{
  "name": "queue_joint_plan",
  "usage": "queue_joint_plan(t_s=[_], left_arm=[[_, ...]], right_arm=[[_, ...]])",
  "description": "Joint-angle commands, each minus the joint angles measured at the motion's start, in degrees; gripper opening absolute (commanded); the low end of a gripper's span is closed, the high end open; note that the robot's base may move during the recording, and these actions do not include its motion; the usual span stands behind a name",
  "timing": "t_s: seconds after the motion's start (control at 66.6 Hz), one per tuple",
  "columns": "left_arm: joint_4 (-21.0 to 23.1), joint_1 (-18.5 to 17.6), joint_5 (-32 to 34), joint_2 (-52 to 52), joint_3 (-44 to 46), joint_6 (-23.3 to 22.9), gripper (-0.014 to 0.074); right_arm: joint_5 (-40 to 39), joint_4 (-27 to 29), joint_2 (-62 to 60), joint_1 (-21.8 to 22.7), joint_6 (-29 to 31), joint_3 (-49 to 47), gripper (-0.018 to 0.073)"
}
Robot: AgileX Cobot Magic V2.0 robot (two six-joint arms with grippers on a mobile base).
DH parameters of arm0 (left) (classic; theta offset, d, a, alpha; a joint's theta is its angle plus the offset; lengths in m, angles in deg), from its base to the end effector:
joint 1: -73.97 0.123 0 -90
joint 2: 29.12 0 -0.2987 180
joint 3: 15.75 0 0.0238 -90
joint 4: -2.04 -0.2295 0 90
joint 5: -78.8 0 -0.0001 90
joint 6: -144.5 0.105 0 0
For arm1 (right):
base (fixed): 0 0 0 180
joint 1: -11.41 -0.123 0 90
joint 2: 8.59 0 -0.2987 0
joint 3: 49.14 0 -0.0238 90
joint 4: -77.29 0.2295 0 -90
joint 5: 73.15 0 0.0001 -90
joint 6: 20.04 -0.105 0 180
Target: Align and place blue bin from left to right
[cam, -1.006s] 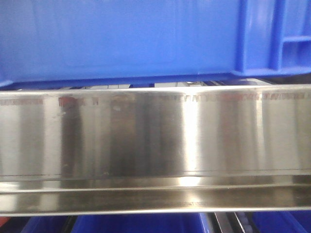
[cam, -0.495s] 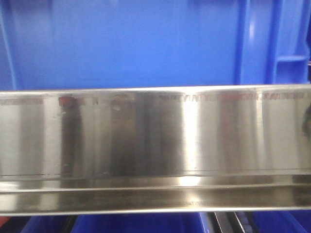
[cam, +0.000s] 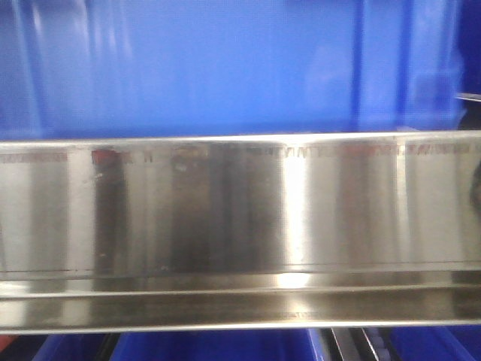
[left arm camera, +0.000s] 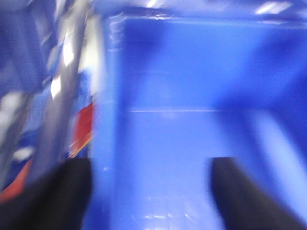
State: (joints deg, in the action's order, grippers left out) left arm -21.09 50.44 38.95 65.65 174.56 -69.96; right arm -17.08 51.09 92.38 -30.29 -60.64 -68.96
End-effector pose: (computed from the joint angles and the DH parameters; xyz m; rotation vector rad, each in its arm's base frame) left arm 0.3197 -0.1103 0.4126 -0.0164 2.1120 -0.1447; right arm 0.2868 0.2040 0.4068 -0.1456 2.2791 0.1689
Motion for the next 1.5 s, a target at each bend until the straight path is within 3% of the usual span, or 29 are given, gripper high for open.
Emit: queue_joint_plan(t_s=[0.0, 0.18, 0.24, 0.315, 0.45, 0.525, 0.646, 0.766, 1.021, 1.171, 1.306, 1.486], left_arm=[[-0.07, -0.18, 1.25, -0.7, 0.45, 0.15, 0.0469], [-0.07, -0.18, 1.25, -1.42, 0.45, 0.15, 0.0461], [-0.07, -0.18, 0.98, -2.0, 0.45, 0.15, 0.0421], [-0.07, -0.18, 0.11, -2.68, 0.45, 0.15, 0.0302], [-0.43, -0.18, 0.82, -3.16, 0.45, 0.15, 0.0003], [-1.24, -0.18, 1.54, -3.16, 0.45, 0.15, -0.0111], [-1.3, -0.18, 1.58, -3.6, 0.45, 0.27, -0.0111], [2.01, -0.18, 0.86, -5.86, 0.45, 0.27, -0.0111], [2.11, -0.18, -0.92, -12.88, -2.14, 0.27, -0.0111], [2.87, -0.18, 7.77, -19.23, -13.32, -0.6, -0.0111], [5.02, -0.18, 16.54, -25.76, -24.76, -0.6, -0.0111], [5.02, -0.18, 23.68, -32.72, -33.7, -0.6, -0.0111]], right_arm=[[-0.33, -1.18, -0.53, -0.06, -0.02, -0.36, 0.0346], [2.15, -1.18, -0.53, -0.06, 0.03, -1.63, 0.034], [3.35, -1.18, -0.78, -0.06, 1.22, -2.49, 0.0325], [3.73, -1.18, -1.18, -0.06, 2.6, -3.31, 0.0251], [3.5, -1.18, -1.71, -0.06, 2.6, -4.12, 0.0015], [2.93, -1.18, -1.71, -0.06, 2.6, -4.12, -0.0093], [2.76, -1.07, -2.24, -0.06, 2.6, -4.12, -0.0078], [2.72, -0.72, -4.09, -0.2, 2.73, -4.12, -0.0079], [3.1, -0.72, -9.63, -0.2, 4.19, -3.02, -0.0079], [-4.97, -0.72, -15.57, -0.27, 5.46, 4.32, -0.0079], [-16.48, -0.72, -22.69, -0.27, 7.39, 16.43, -0.0079], [-31.59, -0.98, -32.43, -0.27, 7.81, 31.86, -0.0079]])
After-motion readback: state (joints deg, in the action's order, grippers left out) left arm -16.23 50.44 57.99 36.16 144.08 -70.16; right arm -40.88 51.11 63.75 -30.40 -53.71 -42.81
